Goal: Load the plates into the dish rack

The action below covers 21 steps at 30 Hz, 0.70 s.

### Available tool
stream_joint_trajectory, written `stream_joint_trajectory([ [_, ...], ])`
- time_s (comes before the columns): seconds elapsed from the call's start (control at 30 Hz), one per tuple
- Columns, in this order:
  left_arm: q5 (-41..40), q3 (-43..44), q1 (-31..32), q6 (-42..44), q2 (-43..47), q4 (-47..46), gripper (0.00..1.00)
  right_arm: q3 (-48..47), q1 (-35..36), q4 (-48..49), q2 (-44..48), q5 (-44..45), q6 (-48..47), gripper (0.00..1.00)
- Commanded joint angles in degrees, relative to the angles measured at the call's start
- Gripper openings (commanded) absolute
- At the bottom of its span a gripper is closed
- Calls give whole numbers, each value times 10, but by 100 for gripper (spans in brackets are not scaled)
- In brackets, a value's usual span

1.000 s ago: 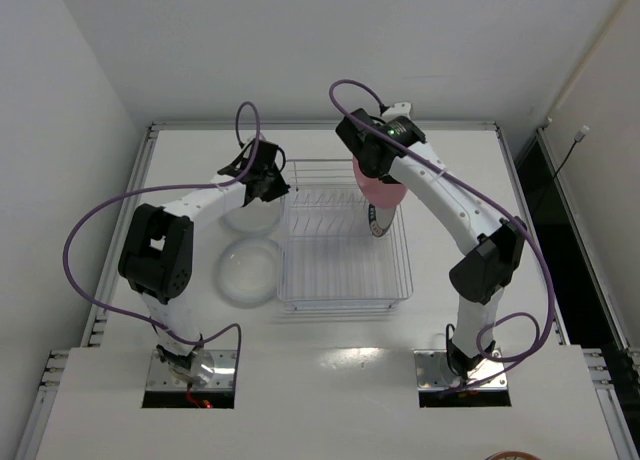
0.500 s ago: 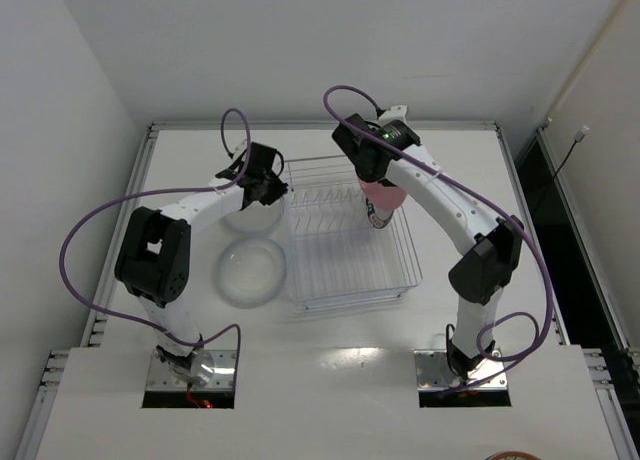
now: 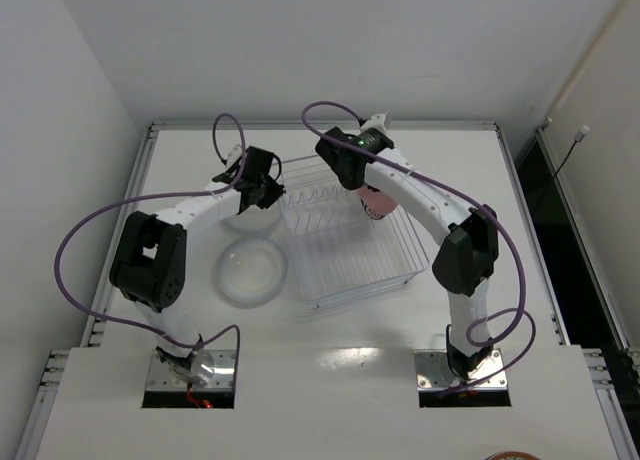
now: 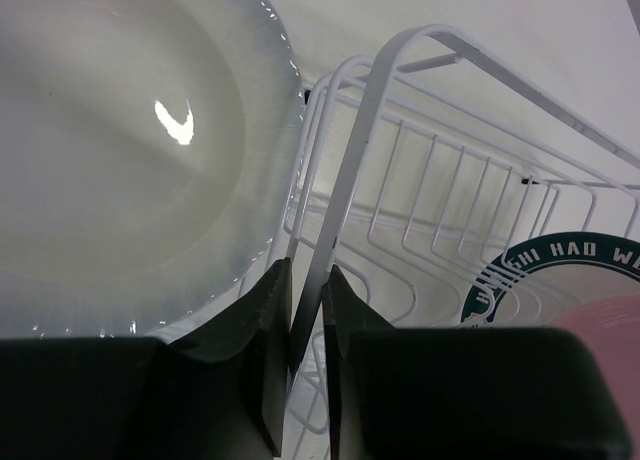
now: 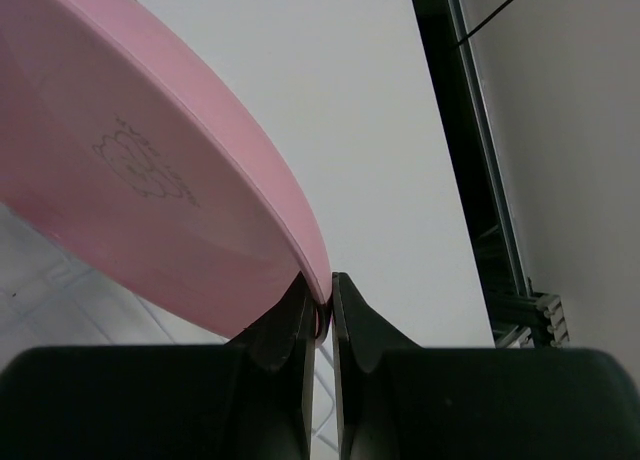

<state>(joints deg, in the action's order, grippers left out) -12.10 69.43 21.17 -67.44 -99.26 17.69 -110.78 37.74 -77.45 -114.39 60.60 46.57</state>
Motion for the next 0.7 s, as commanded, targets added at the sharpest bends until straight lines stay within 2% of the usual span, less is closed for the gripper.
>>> stream_joint_trajectory([
  [0.0, -50, -10, -17, -46, 18, 38, 0, 0, -3, -32, -15, 31, 7, 0],
  [0.23, -45, -10, -12, -59, 18, 44, 1, -12, -8, -32, -36, 18, 12, 0],
  [0.67, -45, -10, -12, -70, 18, 54, 1, -34, -8, -32, 19, 18, 10, 0],
])
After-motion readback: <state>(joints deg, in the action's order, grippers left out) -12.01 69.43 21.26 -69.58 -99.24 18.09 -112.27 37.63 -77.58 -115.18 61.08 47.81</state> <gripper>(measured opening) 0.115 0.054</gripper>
